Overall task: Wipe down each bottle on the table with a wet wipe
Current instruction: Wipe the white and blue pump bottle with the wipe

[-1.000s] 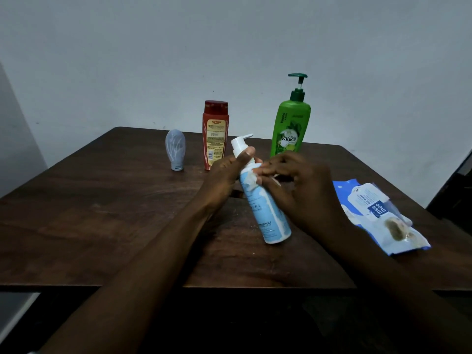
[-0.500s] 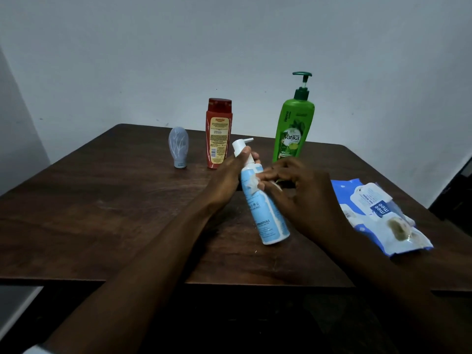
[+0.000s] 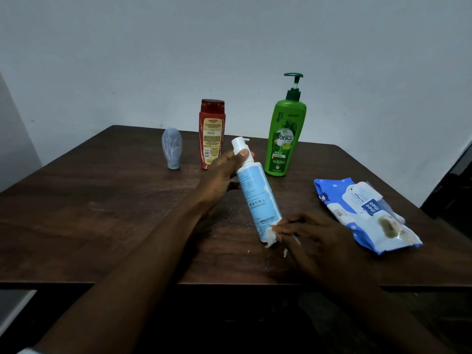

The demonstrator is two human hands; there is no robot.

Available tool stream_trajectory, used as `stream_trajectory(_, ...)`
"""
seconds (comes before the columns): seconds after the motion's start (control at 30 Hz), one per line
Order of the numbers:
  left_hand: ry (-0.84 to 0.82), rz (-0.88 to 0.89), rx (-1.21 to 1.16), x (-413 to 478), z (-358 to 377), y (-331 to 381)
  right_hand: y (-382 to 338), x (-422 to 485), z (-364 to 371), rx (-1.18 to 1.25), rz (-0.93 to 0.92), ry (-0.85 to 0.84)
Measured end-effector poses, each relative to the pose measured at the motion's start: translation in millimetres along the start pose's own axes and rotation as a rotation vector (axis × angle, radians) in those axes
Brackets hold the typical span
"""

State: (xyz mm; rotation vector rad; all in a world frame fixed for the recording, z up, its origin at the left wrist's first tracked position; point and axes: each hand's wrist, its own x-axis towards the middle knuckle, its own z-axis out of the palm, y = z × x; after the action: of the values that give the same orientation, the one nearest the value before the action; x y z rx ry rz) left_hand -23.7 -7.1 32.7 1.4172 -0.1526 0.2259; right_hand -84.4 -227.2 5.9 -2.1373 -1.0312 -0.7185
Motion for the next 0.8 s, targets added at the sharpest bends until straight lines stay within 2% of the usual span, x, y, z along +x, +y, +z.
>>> stream_trajectory(0.27, -0.030, 0.024, 0.001, 3.7, -5.0, -3.1, 2.4, 66.3, 12.3, -0.027, -0.009, 0.101)
stream_trajectory(0.43, -0.018, 0.043, -0.015, 5.3, -7.5, -4.3, -4.0, 96.5, 19.2, -0.025, -0.019, 0.101)
stream_trajectory(0.63, 0.006, 0.051, 0.004, 4.2, -9.5, -6.0, -3.9, 90.5, 23.9, -0.004, -0.016, 0.127)
stream_trajectory(0.8, 0.024, 0.024, 0.017, 3.7, -8.4, -4.6, -8.4, 60.6, 18.2, -0.001, 0.005, 0.049)
